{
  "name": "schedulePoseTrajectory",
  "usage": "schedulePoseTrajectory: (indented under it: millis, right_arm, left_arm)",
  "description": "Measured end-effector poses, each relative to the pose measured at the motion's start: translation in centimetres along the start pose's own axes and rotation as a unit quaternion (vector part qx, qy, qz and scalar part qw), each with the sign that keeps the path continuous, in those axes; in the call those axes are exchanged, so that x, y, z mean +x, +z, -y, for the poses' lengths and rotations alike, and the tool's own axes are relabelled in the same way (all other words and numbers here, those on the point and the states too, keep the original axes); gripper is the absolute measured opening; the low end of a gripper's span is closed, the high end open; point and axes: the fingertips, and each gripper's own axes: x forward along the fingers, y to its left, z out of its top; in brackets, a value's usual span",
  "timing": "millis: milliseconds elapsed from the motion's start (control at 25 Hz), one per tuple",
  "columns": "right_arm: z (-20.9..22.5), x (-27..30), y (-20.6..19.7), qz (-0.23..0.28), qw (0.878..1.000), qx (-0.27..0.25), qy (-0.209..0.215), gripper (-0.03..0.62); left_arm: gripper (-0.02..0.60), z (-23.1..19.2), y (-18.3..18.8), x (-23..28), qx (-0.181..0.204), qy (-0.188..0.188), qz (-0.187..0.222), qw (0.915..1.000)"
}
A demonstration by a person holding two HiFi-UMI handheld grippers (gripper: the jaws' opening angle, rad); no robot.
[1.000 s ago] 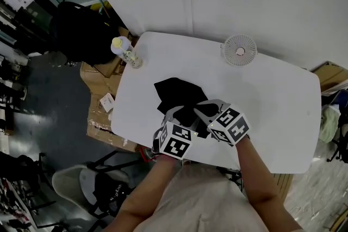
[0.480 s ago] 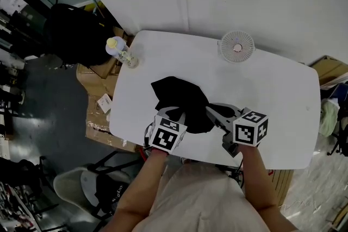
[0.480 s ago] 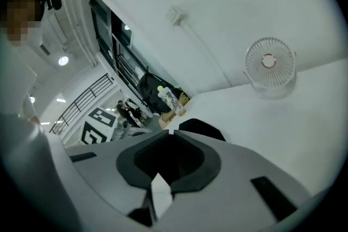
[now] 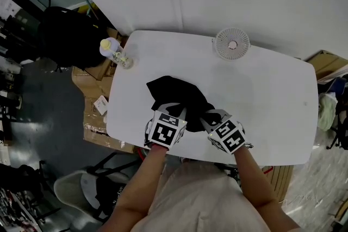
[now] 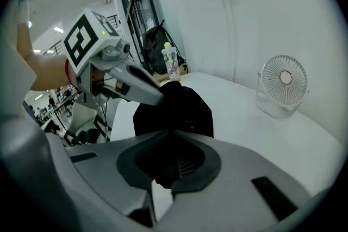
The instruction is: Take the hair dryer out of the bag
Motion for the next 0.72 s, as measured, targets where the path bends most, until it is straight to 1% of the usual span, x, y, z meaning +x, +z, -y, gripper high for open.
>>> schedulePoseTrajectory:
  millis: [40,80,120,160,280,520,720]
  right_arm:
    - [0.3,0.4,-0.2,-0.008,1.000,-0.012,-0.009,0.031]
    - [0.7,0.8,-0.4,-0.016,1.000,-0.020,-0.017,0.048]
    - [1.1,1.2,-0.6,-0.026,0.999,-0.024,-0.022,0.095]
    - [1.5,1.6,-0.9,-0.035,0.999,-0.028,-0.025,0.124]
    - [2.5,2.5,-1.3,-0.059,0.997,-0.044,-0.036,0.169]
    - [3.6,4.5,-1.8,-0.094,0.990,-0.090,-0.060,0.175]
    - [4.1,6.2,-3.0,-0.141,0.981,-0.120,-0.063,0.235]
  left_arm:
    - [0.043,0.1,0.1,0.2,0.002,-0.001,0.000,1.0000]
    - [0.043,0.1,0.3,0.5,0.004,-0.003,-0.001,1.0000]
    - [0.043,0.2,0.4,0.7,0.006,-0.006,-0.003,1.0000]
    - [0.043,0.2,0.5,1.0,0.007,-0.008,-0.005,0.9999]
    - [0.043,0.2,1.0,1.5,0.007,-0.013,-0.007,0.9999]
    - [0.043,-0.1,1.1,2.0,0.007,-0.015,-0.016,0.9997]
    - [0.043,-0.2,1.3,2.2,0.008,-0.017,-0.017,0.9997]
